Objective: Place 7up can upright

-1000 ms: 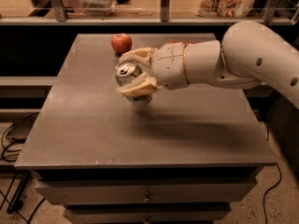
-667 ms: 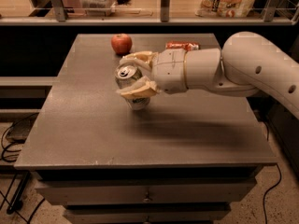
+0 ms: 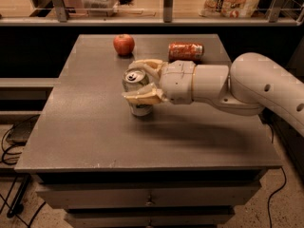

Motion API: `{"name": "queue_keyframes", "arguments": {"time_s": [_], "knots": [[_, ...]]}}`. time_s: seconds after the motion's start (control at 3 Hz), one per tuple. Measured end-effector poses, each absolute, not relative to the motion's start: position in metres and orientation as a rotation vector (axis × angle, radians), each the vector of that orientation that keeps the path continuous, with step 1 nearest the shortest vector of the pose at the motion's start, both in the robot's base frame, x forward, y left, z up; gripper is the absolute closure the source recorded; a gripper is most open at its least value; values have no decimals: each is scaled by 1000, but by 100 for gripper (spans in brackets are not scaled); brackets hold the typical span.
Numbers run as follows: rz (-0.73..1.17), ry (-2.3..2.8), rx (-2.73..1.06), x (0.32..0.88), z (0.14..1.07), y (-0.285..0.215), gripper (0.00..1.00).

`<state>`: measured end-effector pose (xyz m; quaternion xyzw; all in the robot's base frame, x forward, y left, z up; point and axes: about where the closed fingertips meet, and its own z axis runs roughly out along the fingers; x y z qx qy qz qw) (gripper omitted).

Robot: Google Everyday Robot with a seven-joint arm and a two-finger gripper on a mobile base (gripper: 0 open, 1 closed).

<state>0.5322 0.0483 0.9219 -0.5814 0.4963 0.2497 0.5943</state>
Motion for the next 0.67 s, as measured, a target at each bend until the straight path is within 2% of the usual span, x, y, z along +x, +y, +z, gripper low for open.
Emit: {"name": "queue_keyframes", "arguments": {"time_s": [0.33,0.67], "knots": [[599,1180,-1292,532,917,42,12],[597,1276,-1234,532,910,37,0]]}}
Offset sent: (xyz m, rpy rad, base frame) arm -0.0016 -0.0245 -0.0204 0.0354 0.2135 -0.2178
